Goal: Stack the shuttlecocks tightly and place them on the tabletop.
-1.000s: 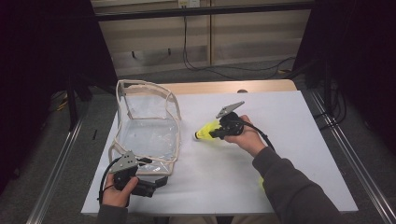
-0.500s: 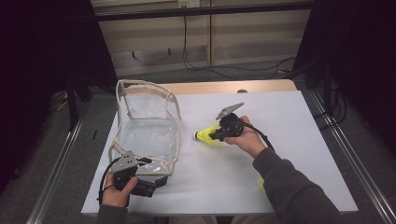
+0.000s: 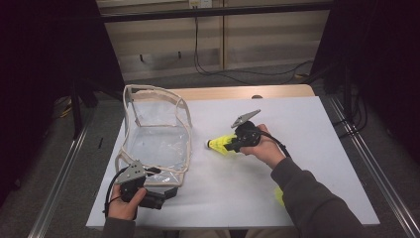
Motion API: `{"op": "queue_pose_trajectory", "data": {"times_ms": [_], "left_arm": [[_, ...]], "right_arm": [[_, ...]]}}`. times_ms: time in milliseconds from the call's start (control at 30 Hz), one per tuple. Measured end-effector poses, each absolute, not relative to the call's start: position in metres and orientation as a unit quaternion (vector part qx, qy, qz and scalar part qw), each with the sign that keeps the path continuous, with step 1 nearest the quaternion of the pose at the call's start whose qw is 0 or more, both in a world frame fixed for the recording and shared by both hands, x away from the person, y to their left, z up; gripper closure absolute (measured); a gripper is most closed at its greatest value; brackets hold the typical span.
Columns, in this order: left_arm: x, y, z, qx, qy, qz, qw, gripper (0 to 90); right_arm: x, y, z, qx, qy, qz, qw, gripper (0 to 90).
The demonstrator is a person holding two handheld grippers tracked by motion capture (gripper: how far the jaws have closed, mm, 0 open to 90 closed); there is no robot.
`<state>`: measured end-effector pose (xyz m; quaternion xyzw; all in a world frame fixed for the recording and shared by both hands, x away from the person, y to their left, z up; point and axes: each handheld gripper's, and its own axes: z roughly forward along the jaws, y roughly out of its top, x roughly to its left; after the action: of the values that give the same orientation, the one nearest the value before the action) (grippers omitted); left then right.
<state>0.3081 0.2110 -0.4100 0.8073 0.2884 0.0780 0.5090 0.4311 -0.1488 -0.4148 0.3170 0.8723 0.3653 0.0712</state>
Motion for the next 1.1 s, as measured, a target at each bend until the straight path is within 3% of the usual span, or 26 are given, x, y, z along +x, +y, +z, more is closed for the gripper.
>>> {"op": "queue_pose_trajectory", "data": {"times_ms": [1100], "left_arm": [[0.307,0.211,-0.409,0.807,0.29,0.08,0.509,3.1]], "right_arm": [[0.425,-0.164,-0.409,0.339,0.861,0.371,0.075,57.0]]}}
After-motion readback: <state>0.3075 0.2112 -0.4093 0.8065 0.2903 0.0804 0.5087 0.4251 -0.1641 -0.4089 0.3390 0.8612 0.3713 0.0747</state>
